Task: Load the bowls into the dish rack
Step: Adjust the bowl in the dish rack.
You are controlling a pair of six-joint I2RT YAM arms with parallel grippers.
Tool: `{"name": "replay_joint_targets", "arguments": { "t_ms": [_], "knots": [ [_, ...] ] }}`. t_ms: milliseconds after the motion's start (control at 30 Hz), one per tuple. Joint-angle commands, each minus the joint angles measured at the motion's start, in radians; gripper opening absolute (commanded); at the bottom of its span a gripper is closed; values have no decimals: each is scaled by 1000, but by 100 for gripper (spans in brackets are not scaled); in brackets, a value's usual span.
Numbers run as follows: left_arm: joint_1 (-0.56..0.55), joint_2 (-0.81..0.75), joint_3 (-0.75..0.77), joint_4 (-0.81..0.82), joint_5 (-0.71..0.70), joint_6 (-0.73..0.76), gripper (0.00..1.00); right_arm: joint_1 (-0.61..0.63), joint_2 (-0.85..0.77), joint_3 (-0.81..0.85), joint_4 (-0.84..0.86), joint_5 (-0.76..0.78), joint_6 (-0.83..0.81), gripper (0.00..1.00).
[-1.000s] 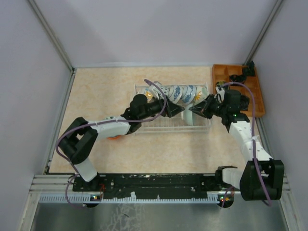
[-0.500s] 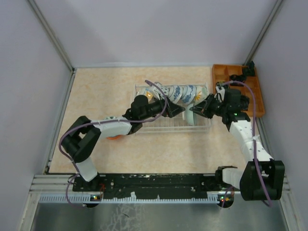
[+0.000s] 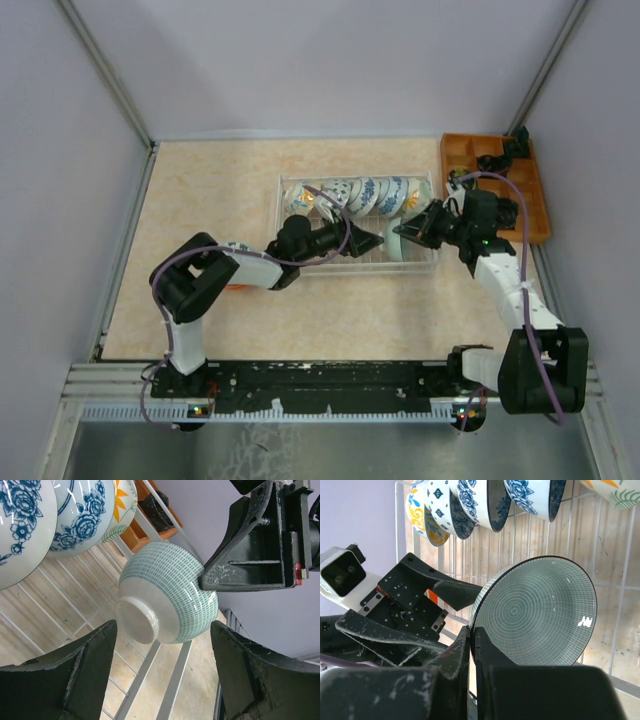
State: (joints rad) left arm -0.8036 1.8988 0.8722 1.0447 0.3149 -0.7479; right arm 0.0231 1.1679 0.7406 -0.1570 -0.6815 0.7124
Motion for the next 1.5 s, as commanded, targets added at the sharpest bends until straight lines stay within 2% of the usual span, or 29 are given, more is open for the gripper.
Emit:
{"name": "replay_joint_targets", "arguments": {
  "t_ms": [0,600,1233,1467],
  "knots": [
    [-11,28,3,109,-6,-2,82,-4,-4,-17,10,-58,-23,0],
    [-35,127,89,112,25,7,84,-24,-5,-53,22,-93,-37,0],
    [-59,141,134,88,33,6,84,-51,-3,-74,19,-114,-53,0],
    [-62,125,129,63,16,28,84,-54,0,-83,79,-154,-17,0]
  ]
}}
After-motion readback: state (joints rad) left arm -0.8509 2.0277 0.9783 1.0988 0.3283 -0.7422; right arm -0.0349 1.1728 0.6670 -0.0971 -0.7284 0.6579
